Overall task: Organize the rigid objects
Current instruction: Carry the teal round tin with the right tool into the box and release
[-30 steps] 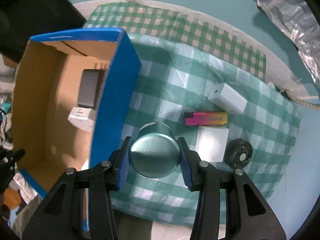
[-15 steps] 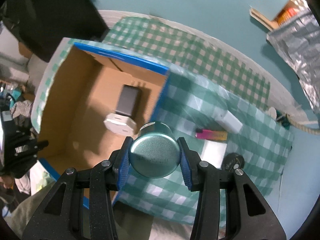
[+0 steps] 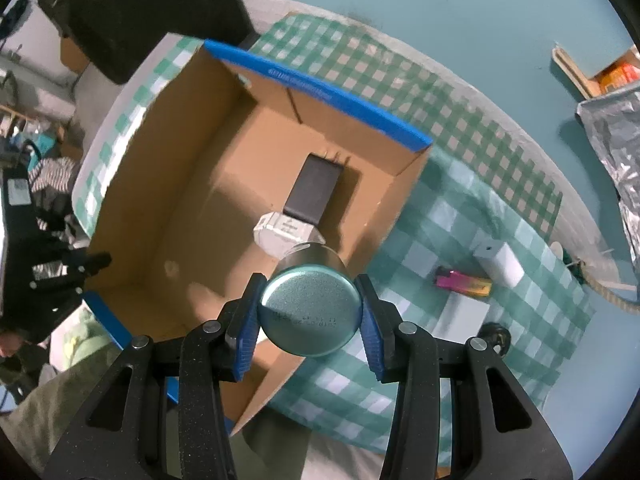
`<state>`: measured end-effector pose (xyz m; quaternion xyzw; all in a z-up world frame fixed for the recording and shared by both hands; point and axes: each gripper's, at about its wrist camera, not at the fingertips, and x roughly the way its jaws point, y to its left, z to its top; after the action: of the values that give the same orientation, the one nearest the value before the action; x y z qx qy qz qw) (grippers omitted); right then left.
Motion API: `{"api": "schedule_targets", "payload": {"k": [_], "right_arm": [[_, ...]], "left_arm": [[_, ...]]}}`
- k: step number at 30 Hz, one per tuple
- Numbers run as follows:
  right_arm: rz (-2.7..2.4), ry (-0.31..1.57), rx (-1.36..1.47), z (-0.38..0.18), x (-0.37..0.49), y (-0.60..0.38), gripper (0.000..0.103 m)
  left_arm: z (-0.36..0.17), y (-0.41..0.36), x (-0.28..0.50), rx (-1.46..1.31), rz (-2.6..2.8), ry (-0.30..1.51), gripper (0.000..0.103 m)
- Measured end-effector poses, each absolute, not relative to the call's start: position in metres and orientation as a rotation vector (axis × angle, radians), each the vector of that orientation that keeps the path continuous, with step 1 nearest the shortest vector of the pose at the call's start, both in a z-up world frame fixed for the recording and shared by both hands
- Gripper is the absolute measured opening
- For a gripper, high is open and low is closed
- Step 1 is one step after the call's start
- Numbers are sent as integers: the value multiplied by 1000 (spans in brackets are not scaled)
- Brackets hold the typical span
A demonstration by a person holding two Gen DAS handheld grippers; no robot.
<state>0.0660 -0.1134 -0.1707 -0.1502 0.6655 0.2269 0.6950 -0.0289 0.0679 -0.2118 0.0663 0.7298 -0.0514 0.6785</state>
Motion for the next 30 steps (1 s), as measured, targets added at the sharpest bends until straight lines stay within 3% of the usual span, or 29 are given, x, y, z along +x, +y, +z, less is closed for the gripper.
{"api": "schedule_targets", "payload": {"k": [15, 26, 30], "right_arm": [[504, 1556, -403, -206, 57, -99, 44], [491, 1542, -379, -199, 58, -103, 44], [484, 1527, -371, -193, 60, -106, 49]], "left_arm": [[-212, 67, -30, 150, -118, 1640, 4], [-213, 66, -30, 149, -120, 1642, 4], [-213, 66, -31, 149, -120, 1643, 4]]}}
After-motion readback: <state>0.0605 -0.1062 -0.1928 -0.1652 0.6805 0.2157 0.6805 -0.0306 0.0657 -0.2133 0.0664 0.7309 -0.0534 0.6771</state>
